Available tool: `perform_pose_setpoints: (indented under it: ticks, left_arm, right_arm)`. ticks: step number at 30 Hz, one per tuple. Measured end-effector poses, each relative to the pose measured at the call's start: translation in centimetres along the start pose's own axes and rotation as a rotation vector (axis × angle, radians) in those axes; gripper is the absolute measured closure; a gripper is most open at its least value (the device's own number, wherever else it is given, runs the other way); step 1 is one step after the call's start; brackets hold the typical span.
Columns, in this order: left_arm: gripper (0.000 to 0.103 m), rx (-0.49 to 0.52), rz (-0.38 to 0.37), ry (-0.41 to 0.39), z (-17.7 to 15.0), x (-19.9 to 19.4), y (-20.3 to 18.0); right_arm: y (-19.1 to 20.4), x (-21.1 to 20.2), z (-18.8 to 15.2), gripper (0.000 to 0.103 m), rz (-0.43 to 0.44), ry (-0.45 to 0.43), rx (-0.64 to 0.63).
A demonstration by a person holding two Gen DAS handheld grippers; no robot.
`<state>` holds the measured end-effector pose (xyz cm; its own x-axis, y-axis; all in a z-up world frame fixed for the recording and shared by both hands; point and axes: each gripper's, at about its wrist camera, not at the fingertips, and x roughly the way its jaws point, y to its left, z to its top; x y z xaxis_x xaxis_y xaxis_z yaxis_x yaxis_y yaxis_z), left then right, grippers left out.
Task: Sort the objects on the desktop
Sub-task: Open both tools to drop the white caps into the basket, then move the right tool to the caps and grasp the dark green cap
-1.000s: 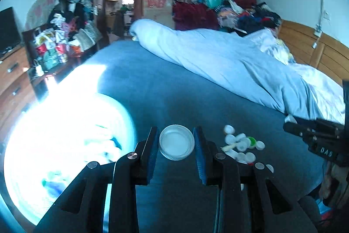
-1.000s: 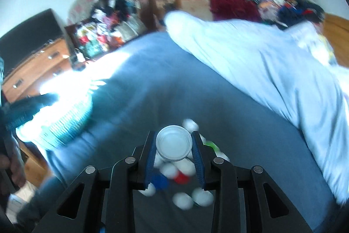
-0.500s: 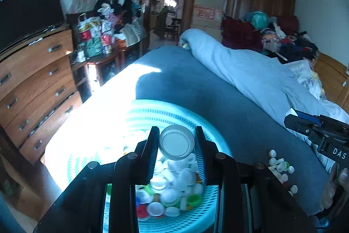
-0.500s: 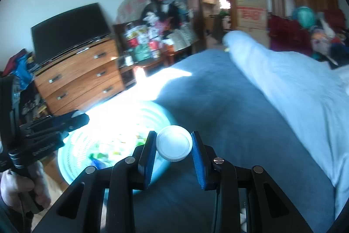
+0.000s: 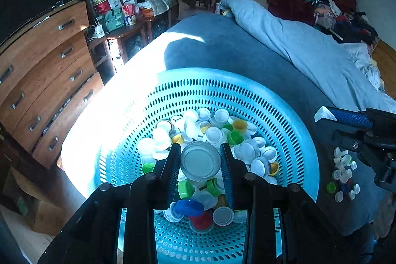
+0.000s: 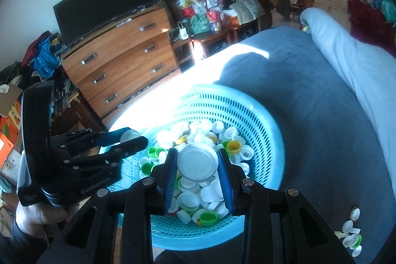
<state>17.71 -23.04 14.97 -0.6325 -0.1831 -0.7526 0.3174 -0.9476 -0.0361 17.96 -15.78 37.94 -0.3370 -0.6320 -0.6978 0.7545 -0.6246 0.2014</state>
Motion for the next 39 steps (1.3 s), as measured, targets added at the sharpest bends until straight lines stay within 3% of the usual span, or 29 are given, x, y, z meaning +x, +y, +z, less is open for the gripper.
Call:
perform_pose_setpoints:
  ticks: [14, 15, 16, 17, 21, 24, 27, 30, 33, 36, 39]
  left_arm:
    - [0.075, -0.018, 0.001, 0.018, 0.2, 0.4, 0.5]
    - [0.063, -0.022, 0.007, 0.021, 0.1, 0.5, 0.5]
    - [0.039, -0.024, 0.016, 0.023, 0.1, 0.5, 0.5]
    - [0.029, -0.024, 0.026, 0.012, 0.1, 0.3, 0.4]
    - [0.026, -0.009, 0.043, -0.014, 0.1, -0.6, 0.1]
    - [0.026, -0.005, 0.017, -0.044, 0.2, -1.9, -0.9]
    - [0.026, 0.068, -0.068, -0.125, 0.1, -5.0, -4.0]
    - [0.026, 0.175, -0.236, -0.198, -0.8, -8.6, -8.8]
    - [0.025, 0.255, -0.361, -0.199, -2.4, -9.9, -13.5]
    - [0.025, 0.325, -0.475, -0.135, -4.2, -8.3, -18.1]
    - [0.025, 0.374, -0.540, -0.043, -6.5, -4.1, -21.8]
  right_arm:
    - [0.4, 1.6, 0.1, 0.067, 0.012, 0.022, -0.004]
    - [0.5, 1.5, 0.3, 0.058, 0.008, 0.017, -0.006]
    - [0.5, 1.3, 0.3, 0.050, 0.004, 0.006, -0.005]
    - [0.6, 1.1, 0.4, 0.033, 0.000, -0.004, -0.004]
    - [0.3, -0.6, 0.2, 0.028, 0.004, -0.051, 0.003]
    - [-0.5, -3.9, -0.6, 0.029, 0.006, -0.143, 0.002]
    - [-3.1, -8.3, -3.7, 0.029, -0.062, -0.236, 0.013]
    - [-8.6, -12.4, -9.5, 0.029, -0.171, -0.254, 0.103]
    - [-15.2, -15.1, -16.8, 0.032, -0.343, -0.163, 0.218]
    - [-20.6, -16.6, -24.0, 0.040, -0.493, -0.040, 0.341]
    - [-22.7, -16.0, -28.3, 0.040, -0.479, 0.047, 0.413]
